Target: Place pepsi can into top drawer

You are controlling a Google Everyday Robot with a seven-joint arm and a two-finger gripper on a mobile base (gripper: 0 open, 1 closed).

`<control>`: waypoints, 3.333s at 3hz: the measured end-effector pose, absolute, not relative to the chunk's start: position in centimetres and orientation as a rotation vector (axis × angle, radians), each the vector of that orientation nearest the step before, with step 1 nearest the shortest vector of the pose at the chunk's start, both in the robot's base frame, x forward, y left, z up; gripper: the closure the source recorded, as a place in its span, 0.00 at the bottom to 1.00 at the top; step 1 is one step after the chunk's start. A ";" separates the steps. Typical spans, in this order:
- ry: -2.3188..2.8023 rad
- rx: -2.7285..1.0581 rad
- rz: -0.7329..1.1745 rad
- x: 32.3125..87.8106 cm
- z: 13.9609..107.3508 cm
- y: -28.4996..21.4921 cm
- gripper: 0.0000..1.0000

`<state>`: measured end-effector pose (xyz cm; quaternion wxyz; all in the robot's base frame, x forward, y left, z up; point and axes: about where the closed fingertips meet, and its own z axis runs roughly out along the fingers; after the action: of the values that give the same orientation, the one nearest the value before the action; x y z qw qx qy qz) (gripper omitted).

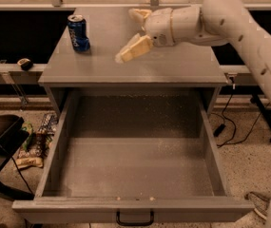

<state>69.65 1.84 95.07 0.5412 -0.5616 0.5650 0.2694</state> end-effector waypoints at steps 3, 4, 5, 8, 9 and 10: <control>1.466 -1.054 0.619 80.1 91.2 12.9 0.00; 1.420 -1.005 0.638 82.4 91.6 16.3 0.02; 1.420 -0.953 0.604 84.4 91.6 17.4 0.25; 1.438 -0.914 0.572 86.1 91.3 18.3 1.00; 1.405 -0.915 0.542 84.7 92.7 17.9 1.00; 1.314 -0.825 0.441 78.9 99.7 13.3 1.00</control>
Offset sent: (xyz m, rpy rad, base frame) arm 0.1178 0.1092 -0.0496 0.1074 0.1056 -0.2833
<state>78.90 13.32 99.65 0.6921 -0.3691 0.5881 0.1973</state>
